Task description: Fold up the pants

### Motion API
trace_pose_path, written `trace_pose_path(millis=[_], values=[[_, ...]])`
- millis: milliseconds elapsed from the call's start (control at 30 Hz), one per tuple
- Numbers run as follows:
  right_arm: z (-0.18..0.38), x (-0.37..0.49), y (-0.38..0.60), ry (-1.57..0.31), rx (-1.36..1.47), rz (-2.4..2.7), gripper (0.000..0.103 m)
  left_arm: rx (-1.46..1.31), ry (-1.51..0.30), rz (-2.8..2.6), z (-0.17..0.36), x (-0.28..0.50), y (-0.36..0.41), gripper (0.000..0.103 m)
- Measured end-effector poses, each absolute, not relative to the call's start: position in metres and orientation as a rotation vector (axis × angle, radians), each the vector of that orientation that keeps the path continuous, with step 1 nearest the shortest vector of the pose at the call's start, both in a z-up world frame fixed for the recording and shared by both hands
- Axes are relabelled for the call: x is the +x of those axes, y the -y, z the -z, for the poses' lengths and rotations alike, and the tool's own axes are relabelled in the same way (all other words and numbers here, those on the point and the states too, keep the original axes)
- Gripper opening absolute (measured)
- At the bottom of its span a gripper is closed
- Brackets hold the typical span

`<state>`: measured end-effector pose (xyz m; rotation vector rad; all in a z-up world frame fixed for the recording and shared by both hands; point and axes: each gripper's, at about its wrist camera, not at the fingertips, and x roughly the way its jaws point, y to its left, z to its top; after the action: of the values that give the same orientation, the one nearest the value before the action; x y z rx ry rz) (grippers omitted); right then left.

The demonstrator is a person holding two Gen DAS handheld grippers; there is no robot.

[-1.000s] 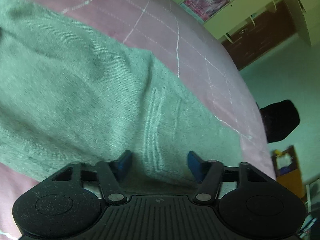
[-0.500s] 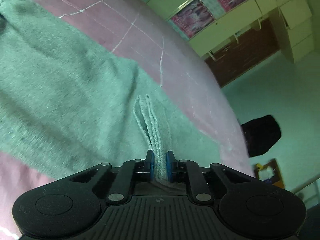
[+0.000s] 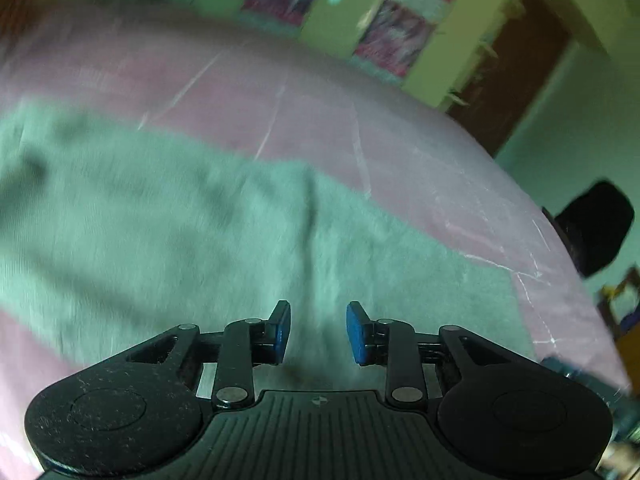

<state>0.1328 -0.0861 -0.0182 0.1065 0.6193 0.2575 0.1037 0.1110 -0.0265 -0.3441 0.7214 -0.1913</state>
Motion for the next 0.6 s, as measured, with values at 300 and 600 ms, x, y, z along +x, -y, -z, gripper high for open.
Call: trace_pose_path(millis=[300, 600], values=[[0.036, 0.163, 0.068, -0.682, 0.027, -0.248, 0.008, -0.138, -0.802, 0.227, 0.042, 0.148, -0.070, 0.032], [0.013, 0.191, 0.085, -0.605, 0.103, -0.237, 0.011, -0.120, -0.773, 0.180, 0.030, 0.186, -0.083, 0.032]])
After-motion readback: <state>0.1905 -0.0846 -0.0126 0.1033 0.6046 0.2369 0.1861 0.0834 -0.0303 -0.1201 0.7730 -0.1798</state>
